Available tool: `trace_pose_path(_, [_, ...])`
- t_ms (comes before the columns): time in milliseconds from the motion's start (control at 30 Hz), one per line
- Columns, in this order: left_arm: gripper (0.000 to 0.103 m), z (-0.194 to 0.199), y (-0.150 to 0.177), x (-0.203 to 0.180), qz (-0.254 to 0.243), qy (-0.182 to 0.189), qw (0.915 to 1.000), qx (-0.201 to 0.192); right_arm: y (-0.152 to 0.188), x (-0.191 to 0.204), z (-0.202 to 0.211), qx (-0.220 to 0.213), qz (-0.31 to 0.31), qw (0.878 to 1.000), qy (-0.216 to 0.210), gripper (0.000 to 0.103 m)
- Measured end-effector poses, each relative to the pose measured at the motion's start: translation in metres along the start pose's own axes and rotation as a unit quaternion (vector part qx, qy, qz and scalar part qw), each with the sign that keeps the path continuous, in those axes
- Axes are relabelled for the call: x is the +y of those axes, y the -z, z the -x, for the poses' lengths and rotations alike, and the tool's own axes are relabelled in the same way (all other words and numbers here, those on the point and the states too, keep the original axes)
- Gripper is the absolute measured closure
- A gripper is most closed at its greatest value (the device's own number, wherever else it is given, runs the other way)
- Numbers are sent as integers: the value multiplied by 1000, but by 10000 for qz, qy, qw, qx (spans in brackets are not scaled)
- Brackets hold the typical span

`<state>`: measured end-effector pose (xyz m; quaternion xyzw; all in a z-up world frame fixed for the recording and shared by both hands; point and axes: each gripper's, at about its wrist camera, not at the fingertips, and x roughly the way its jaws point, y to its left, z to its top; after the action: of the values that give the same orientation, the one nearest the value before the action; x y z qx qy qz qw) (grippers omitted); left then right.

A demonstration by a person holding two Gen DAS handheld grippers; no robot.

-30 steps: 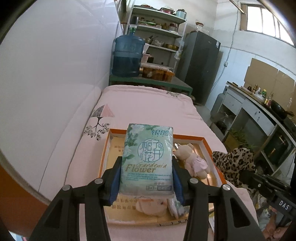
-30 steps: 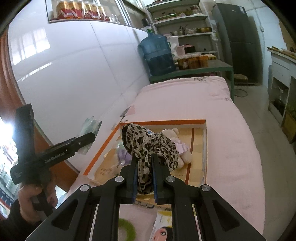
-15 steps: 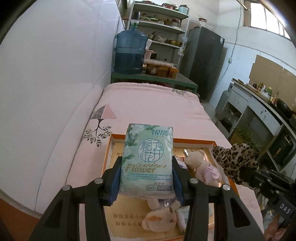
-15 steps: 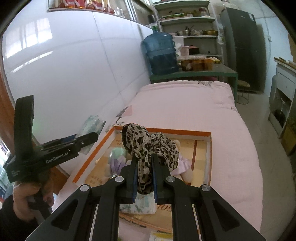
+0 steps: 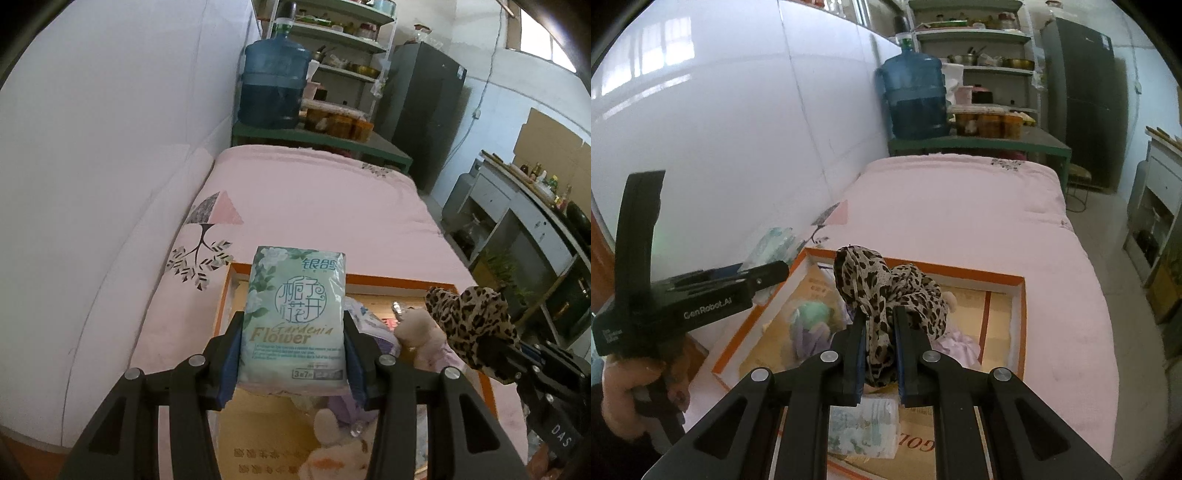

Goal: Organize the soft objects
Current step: 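Carry the tissue pack with the left tool while the right carries the leopard cloth over the lid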

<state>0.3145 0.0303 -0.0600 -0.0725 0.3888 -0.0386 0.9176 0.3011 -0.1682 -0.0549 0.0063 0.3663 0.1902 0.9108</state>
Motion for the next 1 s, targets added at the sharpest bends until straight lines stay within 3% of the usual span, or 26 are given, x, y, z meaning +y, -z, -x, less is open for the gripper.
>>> trace_pose_path(1000, [55, -42, 9, 13, 31, -126, 9990, 427, 15, 3, -48, 499, 150, 9986, 78, 90])
